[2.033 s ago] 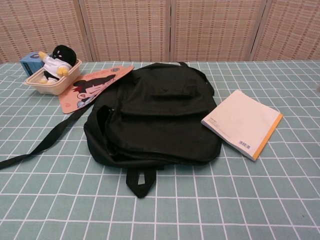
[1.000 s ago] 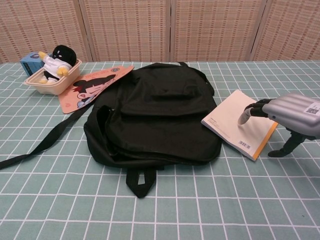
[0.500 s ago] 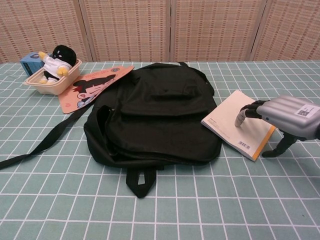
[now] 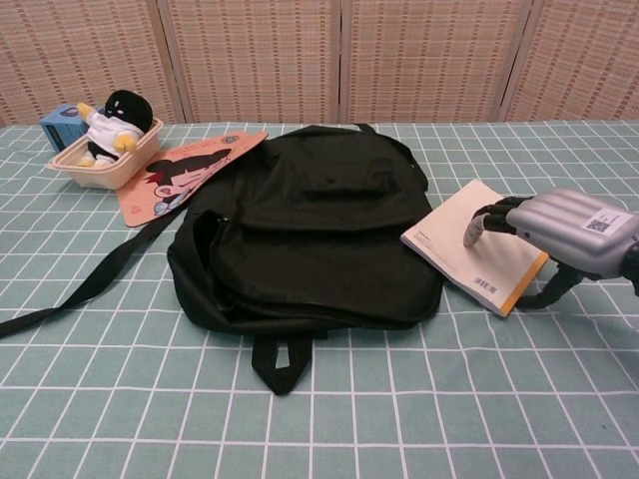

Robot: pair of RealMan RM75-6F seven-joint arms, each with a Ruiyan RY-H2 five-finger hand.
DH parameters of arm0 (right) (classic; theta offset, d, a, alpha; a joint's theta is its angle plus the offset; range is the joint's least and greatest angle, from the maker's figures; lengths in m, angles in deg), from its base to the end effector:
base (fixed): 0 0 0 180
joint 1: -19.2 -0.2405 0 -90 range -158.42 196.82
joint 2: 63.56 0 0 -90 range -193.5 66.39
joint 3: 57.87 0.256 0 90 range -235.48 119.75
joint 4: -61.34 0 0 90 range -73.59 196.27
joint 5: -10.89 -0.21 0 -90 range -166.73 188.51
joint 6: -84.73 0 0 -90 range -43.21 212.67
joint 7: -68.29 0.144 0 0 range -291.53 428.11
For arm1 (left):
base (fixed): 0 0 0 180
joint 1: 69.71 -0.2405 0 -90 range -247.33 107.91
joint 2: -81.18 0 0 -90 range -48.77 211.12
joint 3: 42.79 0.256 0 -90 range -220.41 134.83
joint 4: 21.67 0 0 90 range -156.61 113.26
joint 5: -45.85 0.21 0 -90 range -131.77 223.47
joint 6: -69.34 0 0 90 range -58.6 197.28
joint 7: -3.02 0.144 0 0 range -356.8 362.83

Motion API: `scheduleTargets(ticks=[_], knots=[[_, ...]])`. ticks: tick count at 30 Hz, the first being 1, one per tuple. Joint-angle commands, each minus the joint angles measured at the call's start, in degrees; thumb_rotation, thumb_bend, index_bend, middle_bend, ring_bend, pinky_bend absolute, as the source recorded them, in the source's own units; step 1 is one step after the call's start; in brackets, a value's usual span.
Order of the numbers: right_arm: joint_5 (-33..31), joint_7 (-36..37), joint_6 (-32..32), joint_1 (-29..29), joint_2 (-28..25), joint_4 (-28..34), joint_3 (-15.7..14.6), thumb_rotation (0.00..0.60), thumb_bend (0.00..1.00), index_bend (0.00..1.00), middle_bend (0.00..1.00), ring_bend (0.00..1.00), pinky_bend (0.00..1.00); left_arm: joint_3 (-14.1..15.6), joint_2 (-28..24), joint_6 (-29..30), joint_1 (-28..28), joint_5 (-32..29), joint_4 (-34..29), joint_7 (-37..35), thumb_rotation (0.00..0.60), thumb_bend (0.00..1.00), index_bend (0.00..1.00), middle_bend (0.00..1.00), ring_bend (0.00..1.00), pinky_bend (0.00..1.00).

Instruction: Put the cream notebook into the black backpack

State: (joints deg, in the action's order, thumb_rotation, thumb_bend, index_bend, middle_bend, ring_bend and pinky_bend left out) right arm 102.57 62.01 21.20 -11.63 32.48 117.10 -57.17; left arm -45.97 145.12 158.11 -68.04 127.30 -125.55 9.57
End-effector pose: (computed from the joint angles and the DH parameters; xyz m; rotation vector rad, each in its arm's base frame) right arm -0.2597 -0.3083 -0.0283 1.9791 -0.6010 0.7988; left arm -0.2876 0.1624 0.1566 -1.2359 -0.9895 -0.9184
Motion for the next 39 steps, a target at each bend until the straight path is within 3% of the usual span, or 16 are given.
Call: scheduleTargets(ticks=[1,12,26,39], knots=[[0.1,0.6,-0.4,0.0,0.3,-0.4,-0.1,0.600,0.13,0.25,0.21,0.18,0.33,0.0,0.0,-0.1,0.0,0.1,0.0,0.0,0.600,0.22,0.22,0.12,0.01,0.07],[0.8,3.2,-2.8,-0.2,1.9,-3.3,-0.1,0.600,0.17,0.25,0.21,0.18,0.33,0.1,0.0,-0.7,0.1,0.1,-0.2,-0.2,0.600,0.22,0.22,0.11,0.01,0.07],[2.9,8.8,-9.6,-0.7,6.1,-11.5,0.4,0.600,0.38,0.25,0.25,0.18,0.33,-0.1,-0.3,-1.1,0.1,0.1,-0.6,-1.0,0.600,0.22,0.22,0.11,0.01,0.07],[0.7,11.6,-12.5,-1.0,7.8,-13.6,3.2,0.600,0.50,0.28,0.30,0.22,0.33,-0.2,-0.6,-2.0,0.6,0.1,-0.9,-1.9,0.600,0.22,0.22,0.11,0.01,0.07]])
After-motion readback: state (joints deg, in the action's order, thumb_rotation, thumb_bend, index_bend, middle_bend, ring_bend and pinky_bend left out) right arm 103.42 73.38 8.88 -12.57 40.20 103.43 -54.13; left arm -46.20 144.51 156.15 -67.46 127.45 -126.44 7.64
